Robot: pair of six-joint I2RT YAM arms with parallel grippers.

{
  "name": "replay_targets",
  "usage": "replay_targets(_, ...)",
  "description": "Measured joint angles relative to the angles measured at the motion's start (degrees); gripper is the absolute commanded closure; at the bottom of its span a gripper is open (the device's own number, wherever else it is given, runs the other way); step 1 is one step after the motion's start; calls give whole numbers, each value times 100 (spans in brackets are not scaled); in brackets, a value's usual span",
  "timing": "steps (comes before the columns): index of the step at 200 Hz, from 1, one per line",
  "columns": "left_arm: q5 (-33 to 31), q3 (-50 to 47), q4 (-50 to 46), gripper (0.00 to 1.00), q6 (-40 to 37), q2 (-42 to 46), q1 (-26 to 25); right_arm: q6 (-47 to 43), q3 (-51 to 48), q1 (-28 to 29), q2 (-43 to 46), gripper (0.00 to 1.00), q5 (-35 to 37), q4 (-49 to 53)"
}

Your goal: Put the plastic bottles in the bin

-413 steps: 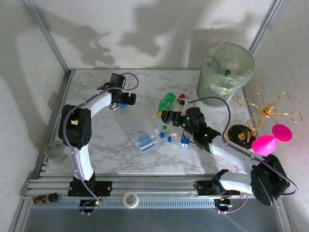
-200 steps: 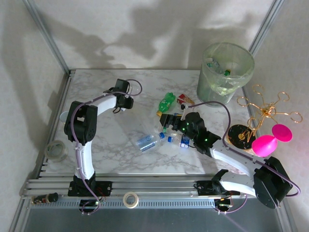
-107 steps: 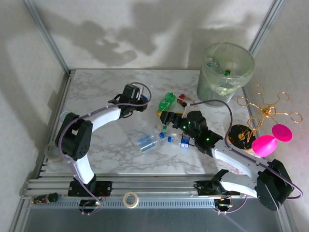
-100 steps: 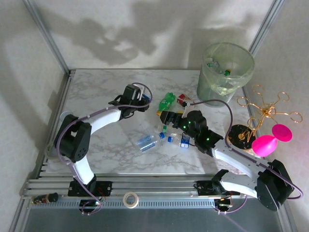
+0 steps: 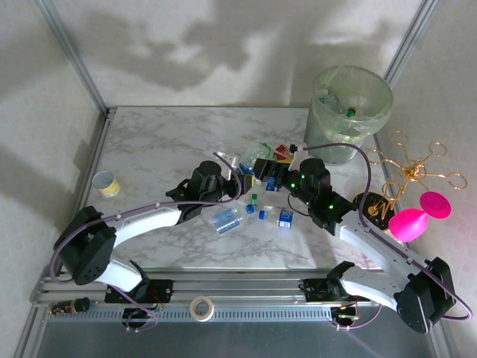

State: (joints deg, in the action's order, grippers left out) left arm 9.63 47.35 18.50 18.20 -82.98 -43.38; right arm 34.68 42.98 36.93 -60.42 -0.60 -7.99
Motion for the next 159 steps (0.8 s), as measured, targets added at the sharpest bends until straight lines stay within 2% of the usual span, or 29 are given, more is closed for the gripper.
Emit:
replay_targets(36, 92, -289, 254, 57, 74, 426, -389, -22, 0, 2, -105, 1, -452, -166)
replay_targets(51, 103, -341, 278, 57, 74, 542, -533, -15, 0, 2, -175, 5, -584, -247)
replay_targets(93, 68, -463, 275, 55, 72, 691, -793, 79, -7, 13, -243, 43, -817, -531)
replay_targets(104, 17, -483, 297, 53, 70, 710, -809, 149, -22, 20, -243, 49, -837, -605)
replay_targets(128, -42, -529, 315, 36, 26, 802, -835, 249, -31, 24, -245, 53, -907, -719)
replay_targets(143, -109, -584, 352, 17, 26, 898, -874, 308, -35, 24, -249, 54, -955, -796)
replay_targets(159, -415, -761, 409, 3, 153, 1128, -898, 308, -35, 7, -249, 55, -881, -855)
